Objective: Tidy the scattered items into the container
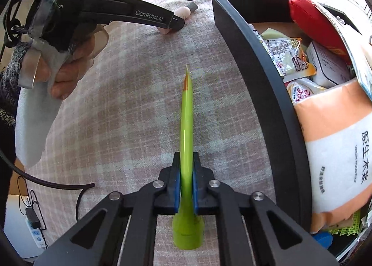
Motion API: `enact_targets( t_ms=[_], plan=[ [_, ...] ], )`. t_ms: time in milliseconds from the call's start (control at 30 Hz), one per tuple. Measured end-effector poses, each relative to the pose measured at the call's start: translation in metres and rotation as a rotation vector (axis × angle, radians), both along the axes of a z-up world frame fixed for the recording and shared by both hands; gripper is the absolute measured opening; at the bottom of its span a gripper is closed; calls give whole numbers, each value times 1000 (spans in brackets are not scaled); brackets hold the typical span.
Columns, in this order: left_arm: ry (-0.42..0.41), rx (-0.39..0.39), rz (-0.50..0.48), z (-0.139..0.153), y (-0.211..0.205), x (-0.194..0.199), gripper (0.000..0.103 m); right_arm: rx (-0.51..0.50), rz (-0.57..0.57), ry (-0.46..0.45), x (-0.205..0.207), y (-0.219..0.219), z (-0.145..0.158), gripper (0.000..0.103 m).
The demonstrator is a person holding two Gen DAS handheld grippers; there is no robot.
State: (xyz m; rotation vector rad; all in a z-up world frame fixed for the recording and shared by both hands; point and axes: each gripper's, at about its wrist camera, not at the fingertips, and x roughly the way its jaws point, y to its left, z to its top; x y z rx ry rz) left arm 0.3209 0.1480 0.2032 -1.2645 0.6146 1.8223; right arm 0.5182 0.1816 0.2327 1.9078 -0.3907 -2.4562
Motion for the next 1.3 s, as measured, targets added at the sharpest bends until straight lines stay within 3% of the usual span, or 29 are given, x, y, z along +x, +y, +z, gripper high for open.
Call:
enact_targets(
  t_ms=[300,533,733,1033,1100,1133,1167,1233,1300],
  plan=[
    [-1,67,34,39,-19,15,19,-80,-99,65,16,22,23,8],
    [-15,149,-27,79,14,51,19,-66,-181,146,41,48,69,8],
    [-69,145,-16,76,49,59,19,10,-294,173,59,97,97,8],
    [-99,85,11,63,79,74,19,84,-426,141,74,160,95,8],
    [-116,61,25,61,85,74,28,82,-418,159,73,166,99,9],
    [-106,69,31,63,86,75,29,84,-410,161,71,171,102,14],
    [-83,72,37,66,86,77,31,106,-424,148,70,174,104,30],
    [-66,78,33,72,85,78,35,128,-455,176,69,178,111,50],
    [-53,81,24,77,83,81,35,138,-471,199,69,180,114,51]
  ],
)
